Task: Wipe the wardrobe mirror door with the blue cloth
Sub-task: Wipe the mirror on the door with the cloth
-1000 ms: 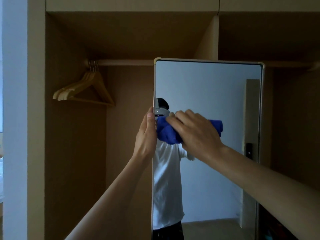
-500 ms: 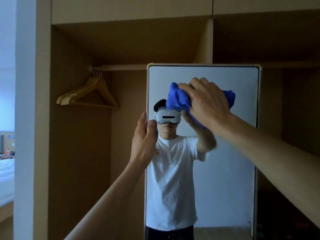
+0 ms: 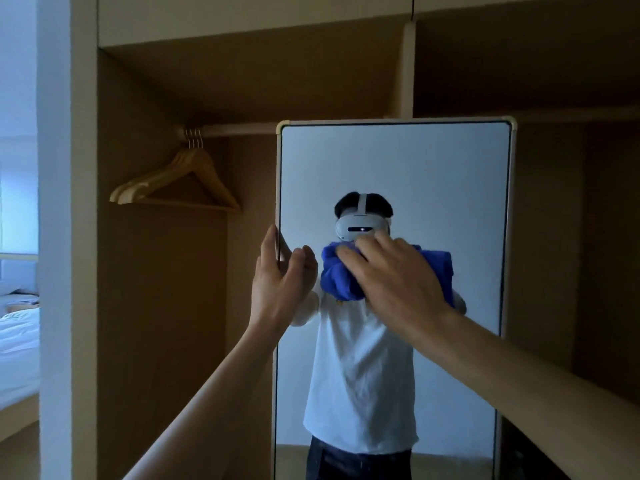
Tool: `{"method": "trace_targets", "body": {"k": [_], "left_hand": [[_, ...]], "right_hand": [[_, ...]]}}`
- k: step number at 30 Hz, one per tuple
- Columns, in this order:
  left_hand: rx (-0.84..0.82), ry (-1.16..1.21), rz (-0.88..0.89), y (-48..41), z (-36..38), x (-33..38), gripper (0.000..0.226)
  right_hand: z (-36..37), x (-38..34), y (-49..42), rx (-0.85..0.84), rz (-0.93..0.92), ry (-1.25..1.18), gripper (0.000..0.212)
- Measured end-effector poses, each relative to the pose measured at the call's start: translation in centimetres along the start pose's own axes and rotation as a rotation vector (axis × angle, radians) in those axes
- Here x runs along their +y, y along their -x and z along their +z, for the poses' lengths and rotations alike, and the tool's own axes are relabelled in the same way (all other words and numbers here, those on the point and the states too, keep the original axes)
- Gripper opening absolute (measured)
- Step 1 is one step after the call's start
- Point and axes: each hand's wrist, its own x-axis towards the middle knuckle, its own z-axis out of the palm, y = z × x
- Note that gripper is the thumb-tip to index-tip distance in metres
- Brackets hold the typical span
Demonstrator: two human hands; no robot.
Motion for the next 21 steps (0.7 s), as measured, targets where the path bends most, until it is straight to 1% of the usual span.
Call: {"method": "trace_targets", "body": {"k": [3, 5, 7, 9, 12, 15, 17, 19, 21], "left_hand": [[0.011, -0.011, -0.012, 0.4, 0.3, 0.3, 0.068], [0.009, -0.014, -0.025, 0.7, 0.4, 0.4, 0.071], [-0.003, -0.021, -0.039, 0.9, 0.4, 0.5, 0.074], [-0.002, -0.040, -0.044, 1.1, 0.4, 0.4, 0.073], [0.014, -0.053, -0.042, 1.3, 0.4, 0.3, 0.073], [0.034, -0.057, -0.026, 1.4, 0.7, 0.2, 0.073], [0.048, -0.065, -0.020, 1.4, 0.8, 0.1, 0.073], [0.063, -0.079, -0.017, 1.5, 0.9, 0.0, 0.072], [0.071, -0.085, -0.010, 1.4, 1.0, -0.1, 0.071]], "right_hand": [[-0.1, 0.0, 0.6, -0.031, -0.001, -0.018, 0.031], [-0.6, 0.6, -0.1, -0.055, 0.036, -0.069, 0.026], [-1.3, 1.6, -1.2, -0.075, 0.078, -0.110, 0.029], [-2.1, 3.3, -2.6, -0.054, 0.078, -0.071, 0.031], [-3.2, 6.4, -4.8, -0.002, 0.099, 0.024, 0.044], [-3.8, 8.6, -5.8, 0.054, 0.133, 0.047, 0.037], [-3.6, 8.7, -5.5, 0.060, 0.093, 0.050, 0.033], [-3.2, 8.1, -4.6, 0.036, 0.060, 0.041, 0.029], [-2.7, 7.5, -3.3, 0.002, 0.047, 0.040, 0.033]]}}
